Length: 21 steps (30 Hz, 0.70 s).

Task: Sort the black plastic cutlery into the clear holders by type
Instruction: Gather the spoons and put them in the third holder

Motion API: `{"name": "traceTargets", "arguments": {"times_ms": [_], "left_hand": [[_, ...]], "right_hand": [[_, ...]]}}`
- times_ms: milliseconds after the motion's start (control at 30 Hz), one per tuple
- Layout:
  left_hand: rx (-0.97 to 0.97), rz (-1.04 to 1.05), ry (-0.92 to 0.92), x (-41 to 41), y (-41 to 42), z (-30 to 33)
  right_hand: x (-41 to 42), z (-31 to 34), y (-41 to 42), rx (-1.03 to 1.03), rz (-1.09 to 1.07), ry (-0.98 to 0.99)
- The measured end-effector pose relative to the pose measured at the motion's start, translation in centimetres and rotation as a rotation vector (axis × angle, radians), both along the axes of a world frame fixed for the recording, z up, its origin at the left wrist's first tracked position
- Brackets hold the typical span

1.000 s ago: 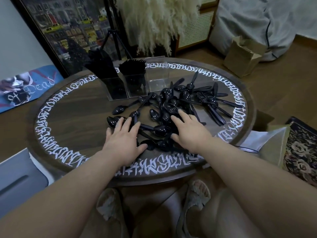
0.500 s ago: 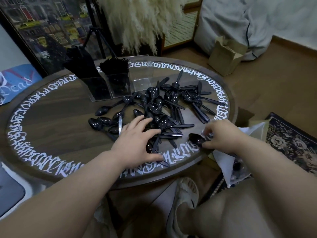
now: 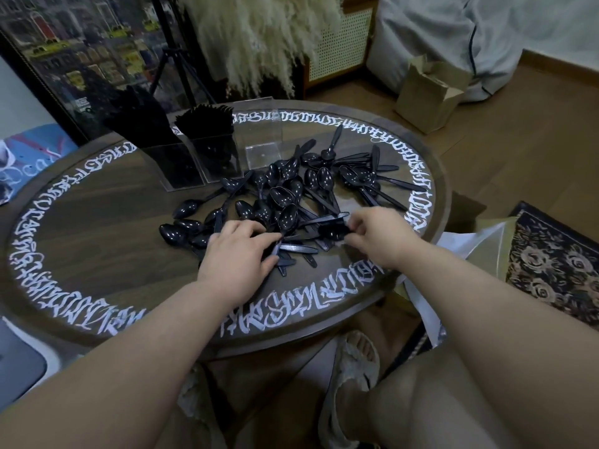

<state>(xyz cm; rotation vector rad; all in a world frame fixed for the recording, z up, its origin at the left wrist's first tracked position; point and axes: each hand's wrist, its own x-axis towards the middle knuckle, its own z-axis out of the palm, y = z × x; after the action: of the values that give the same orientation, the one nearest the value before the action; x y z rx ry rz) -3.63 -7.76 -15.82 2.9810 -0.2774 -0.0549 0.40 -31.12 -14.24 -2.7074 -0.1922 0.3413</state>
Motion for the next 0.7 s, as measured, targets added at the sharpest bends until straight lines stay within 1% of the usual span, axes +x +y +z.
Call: {"name": "traceTargets", "arguments": {"times_ms": [67,100,233,300,400,467,600,700], "left_hand": [[-0.023,0.020,0.001,0.2,0.5,0.0],[-0.041,0.033,-0.006,0.2,0.7,0.0],[-0.102,0.116,-0.077,0.0,1.7,0.1],[-0.093,0.145,-0.093,-0.1,2.2,0.2],[-0.085,0.155,-0.075,-0.4,2.8,0.4],[-0.053,0.149,-0.028,-0.7,3.2,0.4],[0.018,0.156,0.049,-1.2,3.9,0.2],[0.013,0.161,0.054,-1.4,4.3,0.1]], "right_hand": [[0.3,0.0,0.3,0.142,-0.068,-0.011],[0.4,0.0,0.5,0.173,-0.087,-0.022],[0.7,-0.1,2.0,0.189,-0.092,-0.095],[0.7,0.1,3.1,0.155,-0.037,-0.102],[0.6,-0.2,5.1,-0.028,0.104,-0.103],[0.7,-0.5,6.2,-0.095,0.125,-0.087],[1.2,-0.8,7.0,-0.136,0.080,-0.108],[1.6,-0.8,7.0,-0.057,0.033,-0.037]]}}
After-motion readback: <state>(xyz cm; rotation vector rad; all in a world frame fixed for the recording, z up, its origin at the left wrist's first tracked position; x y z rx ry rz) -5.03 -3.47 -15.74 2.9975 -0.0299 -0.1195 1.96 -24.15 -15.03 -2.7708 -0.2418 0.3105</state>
